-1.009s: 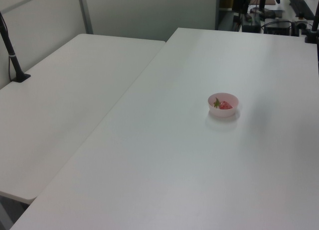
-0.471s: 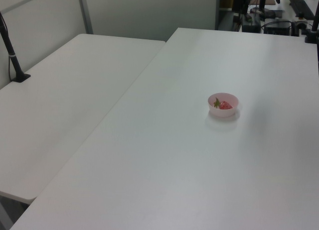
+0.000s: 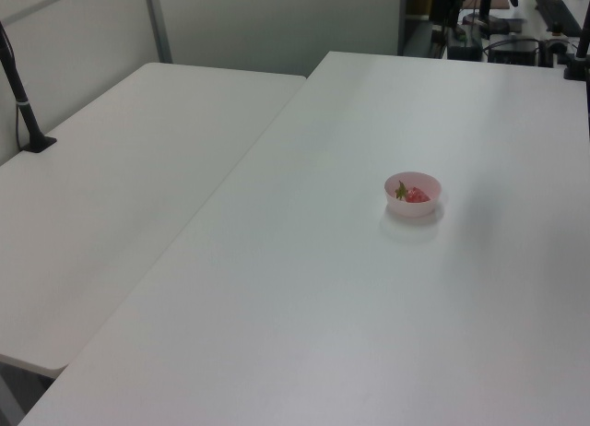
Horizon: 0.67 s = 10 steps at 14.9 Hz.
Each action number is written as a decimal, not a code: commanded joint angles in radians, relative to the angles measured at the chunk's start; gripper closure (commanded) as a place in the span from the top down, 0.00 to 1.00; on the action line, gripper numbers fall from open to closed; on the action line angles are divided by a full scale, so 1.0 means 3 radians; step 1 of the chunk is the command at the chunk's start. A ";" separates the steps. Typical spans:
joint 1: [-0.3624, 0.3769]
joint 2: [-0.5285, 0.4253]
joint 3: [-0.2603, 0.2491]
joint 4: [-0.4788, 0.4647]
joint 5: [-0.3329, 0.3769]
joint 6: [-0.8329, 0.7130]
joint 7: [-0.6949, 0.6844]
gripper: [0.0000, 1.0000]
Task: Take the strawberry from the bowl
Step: 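Move the open gripper down toward the pink bowl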
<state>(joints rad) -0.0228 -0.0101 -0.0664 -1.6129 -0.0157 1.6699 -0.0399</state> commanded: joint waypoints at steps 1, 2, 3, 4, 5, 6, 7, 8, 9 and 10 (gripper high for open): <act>0.0066 -0.0013 -0.0009 -0.0232 -0.0295 0.0043 -0.0520 0.94; 0.0066 -0.0007 -0.0004 -0.0309 -0.0311 0.0043 -0.0572 0.93; 0.0071 0.0028 0.0057 -0.0391 -0.0311 0.0058 -0.0532 0.99; 0.0071 0.0079 0.0113 -0.0427 -0.0316 0.0068 -0.0441 1.00; 0.0071 0.0135 0.0144 -0.0442 -0.0316 0.0089 -0.0242 1.00; 0.0127 0.0171 0.0170 -0.0508 -0.0321 0.0155 -0.0073 1.00; 0.0178 0.0192 0.0185 -0.0626 -0.0316 0.0333 0.0040 1.00; 0.0188 0.0243 0.0196 -0.0682 -0.0291 0.0441 0.0112 1.00; 0.0214 0.0355 0.0206 -0.0683 -0.0245 0.0548 0.0305 0.99; 0.0239 0.0452 0.0246 -0.0683 -0.0244 0.0625 0.0403 0.94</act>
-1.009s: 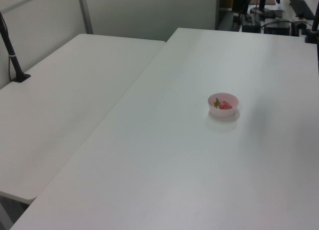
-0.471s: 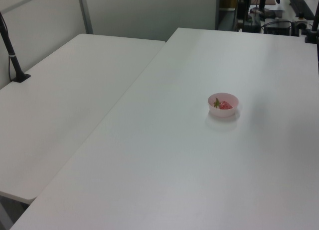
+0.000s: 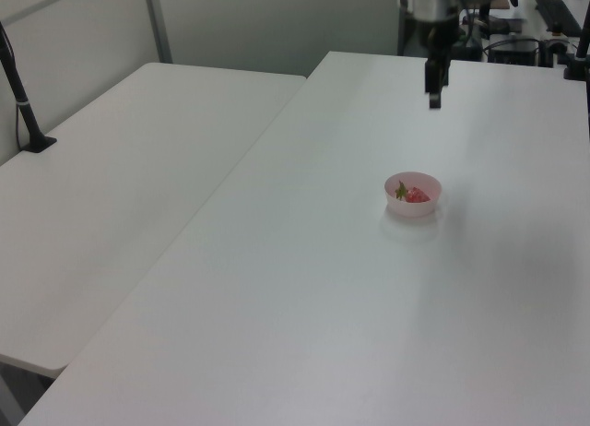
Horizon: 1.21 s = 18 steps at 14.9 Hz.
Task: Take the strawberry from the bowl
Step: 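Move the open gripper down toward the pink bowl, then lower the gripper into the bowl and close on the red strawberry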
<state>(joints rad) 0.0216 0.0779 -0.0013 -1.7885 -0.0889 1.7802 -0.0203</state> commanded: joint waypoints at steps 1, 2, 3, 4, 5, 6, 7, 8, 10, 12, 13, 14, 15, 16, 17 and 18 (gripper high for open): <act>0.0107 0.0251 0.0075 -0.0108 0.0000 0.0329 0.0374 0.90; 0.0102 0.0323 0.0121 -0.0108 0.0000 0.0360 0.0405 0.81; 0.0102 0.0409 0.0177 -0.0108 0.0000 0.0365 0.0430 0.81; 0.0102 0.0461 0.0183 -0.0108 0.0000 0.0371 0.0431 0.81; 0.0107 0.0517 0.0188 -0.0108 0.0005 0.0416 0.0436 0.81; 0.0107 0.0563 0.0219 -0.0113 0.0010 0.0493 0.0441 0.82; 0.0102 0.0594 0.0259 -0.0128 0.0015 0.0569 0.0466 0.82; 0.0092 0.0620 0.0265 -0.0143 0.0015 0.0605 0.0477 0.82; 0.0076 0.0707 0.0270 -0.0143 0.0020 0.0667 0.0492 0.81; 0.0081 0.0753 0.0275 -0.0149 0.0036 0.0672 0.0528 0.78; 0.0076 0.0788 0.0275 -0.0149 0.0061 0.0672 0.0528 0.77; 0.0071 0.0809 0.0275 -0.0149 0.0061 0.0672 0.0528 0.77; 0.0071 0.0824 0.0275 -0.0159 0.0061 0.0672 0.0528 0.77; 0.0071 0.0829 0.0275 -0.0199 0.0061 0.0698 0.0528 0.77; 0.0066 0.0835 0.0275 -0.0250 0.0061 0.0779 0.0528 0.77; 0.0066 0.0830 0.0275 -0.0296 0.0066 0.0845 0.0533 0.77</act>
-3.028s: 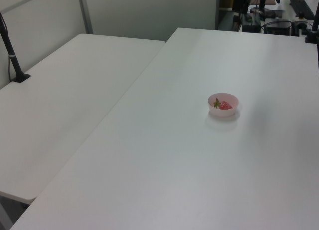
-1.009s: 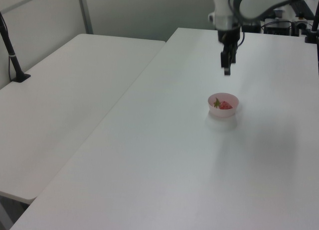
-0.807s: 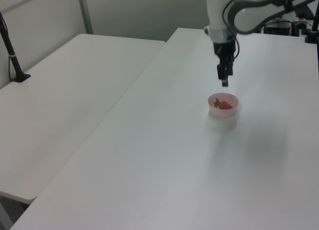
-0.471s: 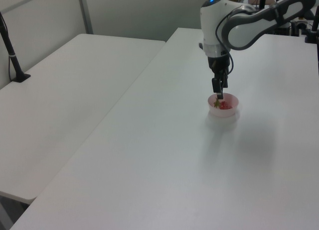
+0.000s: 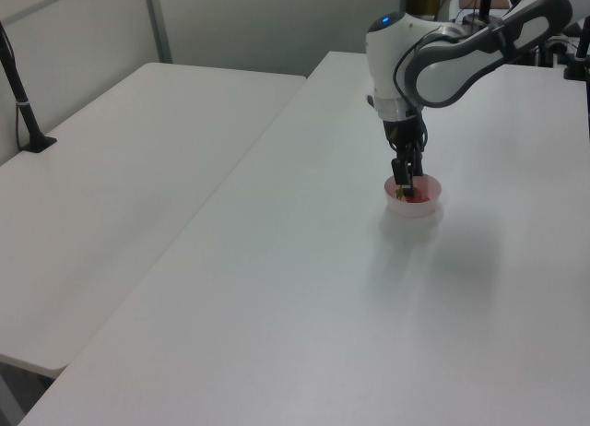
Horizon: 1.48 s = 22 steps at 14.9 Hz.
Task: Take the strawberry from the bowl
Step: 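Lower the gripper into the bowl and close on the red strawberry, then lift the strawberry out of the bowl and carry it beside the bowl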
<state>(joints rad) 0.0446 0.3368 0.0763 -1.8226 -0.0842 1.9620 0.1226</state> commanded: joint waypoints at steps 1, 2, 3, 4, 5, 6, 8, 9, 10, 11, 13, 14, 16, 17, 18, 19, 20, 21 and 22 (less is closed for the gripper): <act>-0.0006 -0.0018 0.0017 -0.0193 0.0056 0.0260 0.0057 0.77; -0.0005 0.0007 0.0017 -0.0193 0.0061 0.0266 0.0057 0.78; -0.0005 0.0028 0.0017 -0.0193 0.0066 0.0296 0.0057 0.78; -0.0005 0.0033 0.0017 -0.0198 0.0066 0.0317 0.0057 0.77; -0.0005 0.0033 0.0017 -0.0204 0.0066 0.0317 0.0057 0.67; -0.0005 0.0033 0.0017 -0.0204 0.0066 0.0317 0.0057 0.57; -0.0011 0.0018 0.0017 -0.0188 0.0101 0.0291 0.0062 0.39; -0.0021 -0.0003 0.0017 -0.0183 0.0157 0.0286 0.0057 0.33; -0.0041 -0.0028 0.0017 -0.0173 0.0168 0.0256 0.0057 0.31; -0.0056 -0.0089 0.0017 -0.0158 0.0168 0.0129 0.0047 0.31; -0.0097 -0.0191 0.0017 -0.0137 0.0168 0.0026 0.0006 0.31; -0.0128 -0.0228 0.0017 -0.0127 0.0168 -0.0025 0.0001 0.31; -0.0205 -0.0350 0.0017 -0.0081 0.0168 -0.0158 -0.0045 0.31; -0.0250 -0.0401 0.0011 -0.0076 0.0173 -0.0275 -0.0137 0.31; -0.0337 -0.0493 0.0011 -0.0076 0.0173 -0.0418 -0.0284 0.31; -0.0434 -0.0544 -0.0004 -0.0076 0.0168 -0.0581 -0.0590 0.31; -0.0481 -0.0550 -0.0024 -0.0076 0.0163 -0.0624 -0.0765 0.31; -0.0542 -0.0525 -0.0029 -0.0056 0.0138 -0.0594 -0.0883 0.31; -0.0623 -0.0464 -0.0045 0.0026 0.0122 -0.0543 -0.0965 0.31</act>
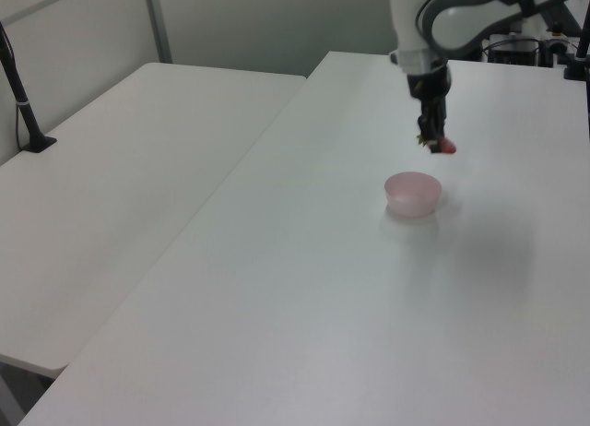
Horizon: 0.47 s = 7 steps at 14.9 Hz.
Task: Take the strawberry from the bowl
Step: 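Lift the strawberry out of the bowl and carry it beside the bowl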
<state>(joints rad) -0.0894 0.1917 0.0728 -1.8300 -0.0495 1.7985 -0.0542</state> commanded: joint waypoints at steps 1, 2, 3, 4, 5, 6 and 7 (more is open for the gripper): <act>-0.0228 0.0147 -0.0078 0.0188 0.0011 0.0064 -0.0417 0.31; -0.0244 0.0255 -0.0124 0.0336 0.0012 0.0085 -0.0428 0.31; -0.0274 0.0357 -0.0140 0.0449 0.0006 0.0105 -0.0428 0.32; -0.0340 0.0434 -0.0145 0.0511 0.0001 0.0161 -0.0428 0.32; -0.0392 0.0495 -0.0140 0.0521 0.0006 0.0258 -0.0428 0.32; -0.0407 0.0557 -0.0140 0.0526 0.0006 0.0410 -0.0423 0.32; -0.0408 0.0643 -0.0145 0.0526 -0.0014 0.0594 -0.0418 0.32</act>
<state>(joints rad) -0.2135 0.3142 0.0358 -1.7084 -0.0498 1.8888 -0.1684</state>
